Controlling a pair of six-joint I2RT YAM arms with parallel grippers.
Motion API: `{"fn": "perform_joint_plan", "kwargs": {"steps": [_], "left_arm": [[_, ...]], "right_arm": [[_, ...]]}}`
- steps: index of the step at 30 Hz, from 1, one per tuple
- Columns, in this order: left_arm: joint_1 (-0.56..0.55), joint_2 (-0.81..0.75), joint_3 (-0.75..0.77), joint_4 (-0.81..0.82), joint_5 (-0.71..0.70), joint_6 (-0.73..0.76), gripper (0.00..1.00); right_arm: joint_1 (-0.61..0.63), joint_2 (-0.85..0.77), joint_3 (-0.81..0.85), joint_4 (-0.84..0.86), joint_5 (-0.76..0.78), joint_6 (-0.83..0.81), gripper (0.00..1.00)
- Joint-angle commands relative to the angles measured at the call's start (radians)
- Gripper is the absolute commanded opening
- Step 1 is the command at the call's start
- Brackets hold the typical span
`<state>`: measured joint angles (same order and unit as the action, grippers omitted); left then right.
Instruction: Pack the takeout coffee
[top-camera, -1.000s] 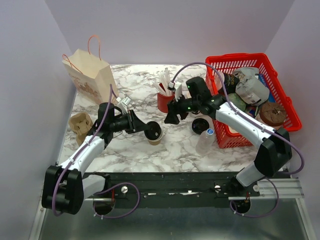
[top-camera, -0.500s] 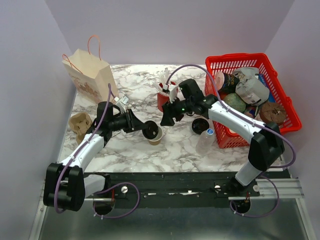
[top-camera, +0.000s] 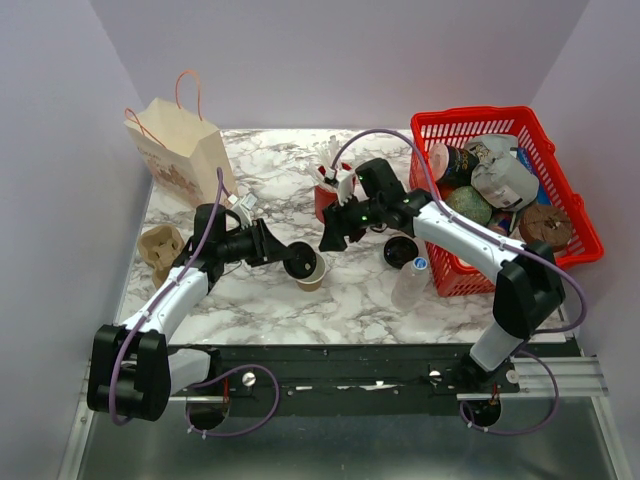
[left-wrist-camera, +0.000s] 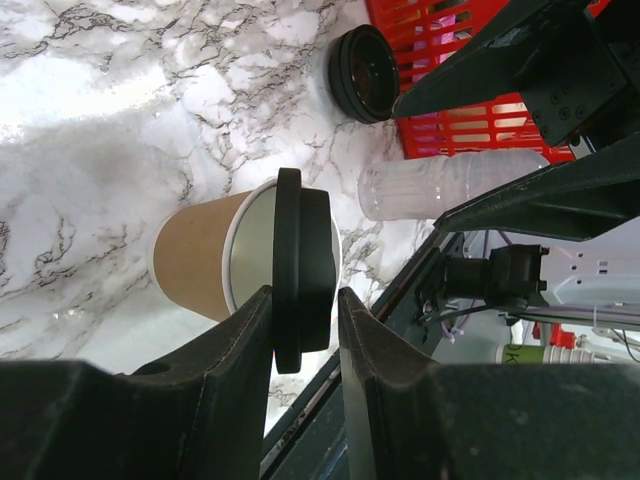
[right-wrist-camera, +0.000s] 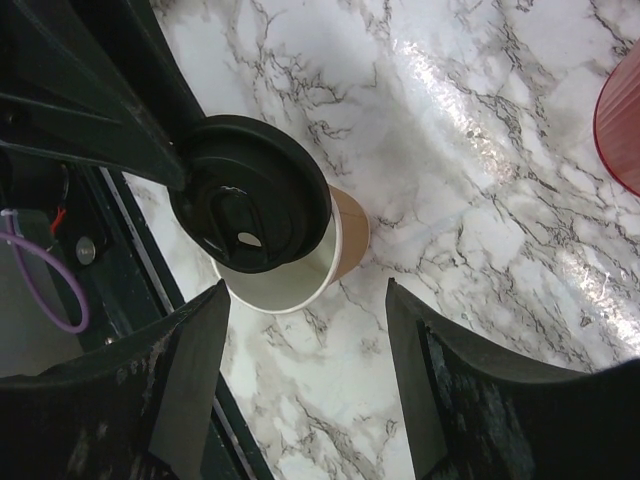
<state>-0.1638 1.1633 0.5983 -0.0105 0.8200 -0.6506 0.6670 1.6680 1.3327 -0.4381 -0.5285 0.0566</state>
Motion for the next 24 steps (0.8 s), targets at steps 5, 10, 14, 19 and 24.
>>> {"fn": "perform_joint_plan", "kwargs": {"steps": [5, 10, 14, 19, 24], "left_arm": [[0.006, -0.004, 0.026, -0.043, -0.038, 0.032, 0.42], [0.006, -0.004, 0.018, -0.045, -0.051, 0.04, 0.43], [0.006, -0.005, 0.017, -0.046, -0.062, 0.042, 0.45], [0.006, 0.003, 0.011, -0.037, -0.064, 0.04, 0.46], [0.004, 0.016, 0.012, -0.029, -0.064, 0.035, 0.47]], "right_arm": [[0.013, 0.038, 0.013, 0.027, 0.012, 0.028, 0.73], [0.016, 0.041, 0.011, 0.029, 0.01, 0.032, 0.73], [0.019, 0.042, 0.003, 0.035, 0.012, 0.038, 0.73], [0.023, 0.05, 0.002, 0.039, 0.007, 0.043, 0.73], [0.025, 0.056, 0.005, 0.041, 0.01, 0.046, 0.73]]}}
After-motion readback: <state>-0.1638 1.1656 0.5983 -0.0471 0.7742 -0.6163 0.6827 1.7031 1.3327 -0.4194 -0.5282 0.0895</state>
